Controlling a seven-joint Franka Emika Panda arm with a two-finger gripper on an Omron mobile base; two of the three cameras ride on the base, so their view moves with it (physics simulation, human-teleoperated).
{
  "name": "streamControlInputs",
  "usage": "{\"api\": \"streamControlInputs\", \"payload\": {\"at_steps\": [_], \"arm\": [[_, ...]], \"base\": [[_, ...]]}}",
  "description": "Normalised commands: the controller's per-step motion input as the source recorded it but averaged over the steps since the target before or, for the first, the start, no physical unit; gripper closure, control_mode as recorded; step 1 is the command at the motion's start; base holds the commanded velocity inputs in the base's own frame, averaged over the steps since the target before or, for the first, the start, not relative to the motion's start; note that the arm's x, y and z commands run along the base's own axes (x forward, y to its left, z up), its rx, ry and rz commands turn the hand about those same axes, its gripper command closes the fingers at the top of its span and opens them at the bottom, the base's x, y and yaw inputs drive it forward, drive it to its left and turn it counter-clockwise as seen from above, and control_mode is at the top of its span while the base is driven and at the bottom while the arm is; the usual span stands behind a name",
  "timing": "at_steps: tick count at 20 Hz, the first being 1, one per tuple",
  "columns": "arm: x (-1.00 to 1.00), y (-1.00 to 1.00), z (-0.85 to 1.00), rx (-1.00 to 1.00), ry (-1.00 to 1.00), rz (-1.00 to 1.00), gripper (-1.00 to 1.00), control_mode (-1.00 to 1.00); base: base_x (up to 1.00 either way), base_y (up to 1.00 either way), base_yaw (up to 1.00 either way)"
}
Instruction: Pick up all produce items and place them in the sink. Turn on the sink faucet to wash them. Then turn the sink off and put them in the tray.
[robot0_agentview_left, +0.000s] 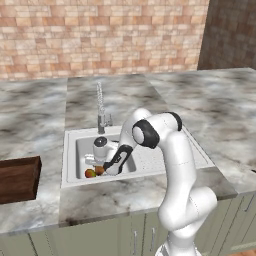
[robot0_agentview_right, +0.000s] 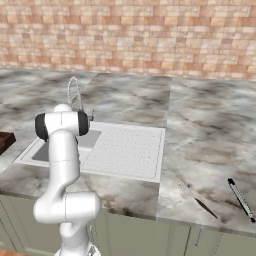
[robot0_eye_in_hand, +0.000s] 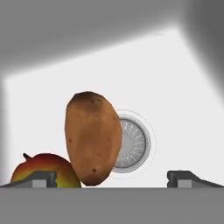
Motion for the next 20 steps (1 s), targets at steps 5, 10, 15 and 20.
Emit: {"api": "streamControlInputs", "payload": {"at_steps": [5, 10, 15, 20], "arm": [[0.17, 0.0, -0.54, -0.04, 0.0, 0.03, -1.0, -1.0], [0.2, 0.03, -0.53, -0.02, 0.0, 0.03, -1.0, -1.0], [0.03, 0.06, -0.22, 0.0, 0.0, 0.06, -1.0, -1.0], [-0.02, 0.07, -0.11, 0.0, 0.0, 0.09, -1.0, -1.0]], "base": [[0.0, 0.0, 0.0], [0.0, 0.0, 0.0], [0.0, 0.0, 0.0], [0.0, 0.0, 0.0]]}}
